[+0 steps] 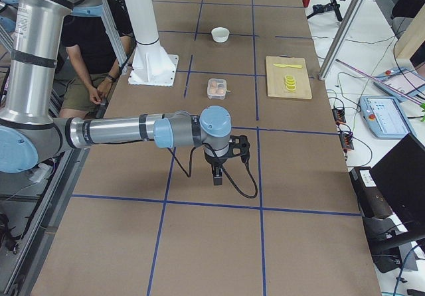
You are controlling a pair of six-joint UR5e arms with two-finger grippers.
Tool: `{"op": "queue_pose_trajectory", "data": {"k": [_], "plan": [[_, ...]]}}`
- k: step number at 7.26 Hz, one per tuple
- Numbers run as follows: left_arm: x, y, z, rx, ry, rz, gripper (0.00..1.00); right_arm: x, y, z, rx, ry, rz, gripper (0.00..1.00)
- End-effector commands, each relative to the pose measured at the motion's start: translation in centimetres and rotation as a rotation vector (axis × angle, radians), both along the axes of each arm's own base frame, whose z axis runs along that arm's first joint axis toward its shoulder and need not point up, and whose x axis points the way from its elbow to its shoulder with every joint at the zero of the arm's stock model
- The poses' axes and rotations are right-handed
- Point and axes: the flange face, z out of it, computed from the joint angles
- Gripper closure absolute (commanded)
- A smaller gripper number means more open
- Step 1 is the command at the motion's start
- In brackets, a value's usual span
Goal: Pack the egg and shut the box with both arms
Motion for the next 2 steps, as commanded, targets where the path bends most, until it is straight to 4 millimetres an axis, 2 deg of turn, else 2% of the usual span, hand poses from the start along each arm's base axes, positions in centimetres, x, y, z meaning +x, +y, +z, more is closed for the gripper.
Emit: {"op": "queue_pose_trajectory", "data": {"k": [1, 2], "plan": [[0.0, -0.3, -0.3, 0.006, 0.000, -0.001, 0.00, 0.0, 0.0, 0.8, -0.021, -0.003, 0.002, 0.00], [-0.1, -0.3, -1.4, 0.026, 0.003, -0.002, 0.00, -0.1, -0.5, 1.0, -0.025, -0.001, 0.005, 0.00]]}}
